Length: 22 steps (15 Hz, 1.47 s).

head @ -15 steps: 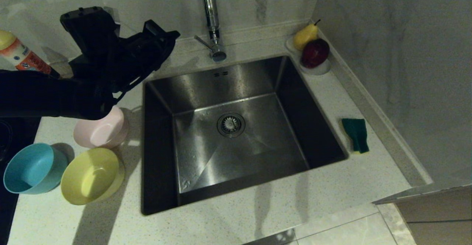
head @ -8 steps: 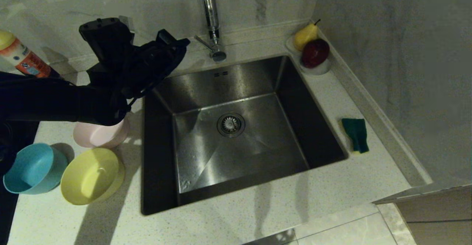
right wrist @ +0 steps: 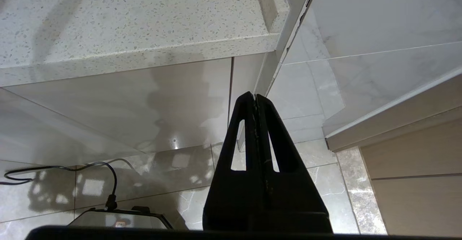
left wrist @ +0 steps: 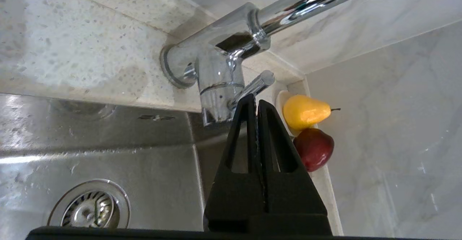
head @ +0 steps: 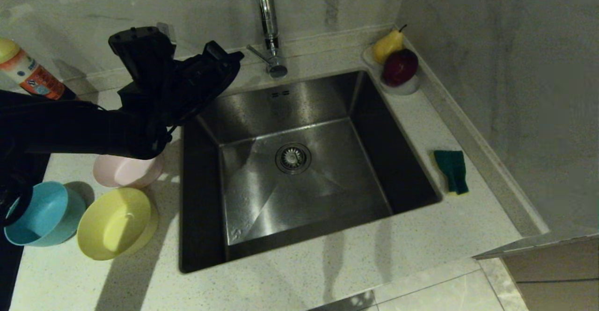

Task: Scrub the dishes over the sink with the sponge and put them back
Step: Turn on the faucet

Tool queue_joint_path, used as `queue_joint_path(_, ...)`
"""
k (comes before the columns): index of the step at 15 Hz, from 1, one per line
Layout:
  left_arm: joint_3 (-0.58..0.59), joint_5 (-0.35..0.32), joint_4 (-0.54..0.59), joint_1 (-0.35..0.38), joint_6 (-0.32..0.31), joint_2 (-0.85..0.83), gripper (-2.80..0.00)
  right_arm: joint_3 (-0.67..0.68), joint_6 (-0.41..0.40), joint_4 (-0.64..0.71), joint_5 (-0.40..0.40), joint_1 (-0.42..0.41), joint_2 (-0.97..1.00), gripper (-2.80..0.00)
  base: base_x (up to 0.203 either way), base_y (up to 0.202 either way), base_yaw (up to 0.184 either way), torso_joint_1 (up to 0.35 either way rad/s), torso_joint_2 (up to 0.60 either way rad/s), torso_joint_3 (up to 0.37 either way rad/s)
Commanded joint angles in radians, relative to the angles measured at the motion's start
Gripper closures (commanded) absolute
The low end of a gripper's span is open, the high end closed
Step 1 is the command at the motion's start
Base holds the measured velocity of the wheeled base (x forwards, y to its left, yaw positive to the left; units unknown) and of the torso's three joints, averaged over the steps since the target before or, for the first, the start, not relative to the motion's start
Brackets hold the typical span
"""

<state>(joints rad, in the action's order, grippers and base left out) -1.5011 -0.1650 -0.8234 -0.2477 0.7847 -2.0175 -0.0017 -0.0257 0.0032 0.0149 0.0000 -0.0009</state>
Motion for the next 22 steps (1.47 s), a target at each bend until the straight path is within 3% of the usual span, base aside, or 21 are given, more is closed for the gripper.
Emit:
queue_joint_path(1, -0.034, 0.001, -0.004, 0.001, 0.004, -0.01, 0.0, 0.0, 0.0, 0.0, 0.0, 0.0, 0.001, 0.0, 0.0, 0.0, 0.0, 0.0, 0.0, 0.0)
queue_joint_path(9, -0.096, 0.002, -0.003, -0.018, -0.013, -0.046, 0.0, 0.0, 0.0, 0.0, 0.0, 0.0, 0.001, 0.0, 0.0, 0.0, 0.0, 0.0, 0.0, 0.0)
queue_joint_path(22, -0.079, 0.018, -0.017, -0.022, -0.047, -0.056, 0.0, 0.0, 0.0, 0.0, 0.0, 0.0, 0.001, 0.0, 0.0, 0.0, 0.0, 0.0, 0.0, 0.0)
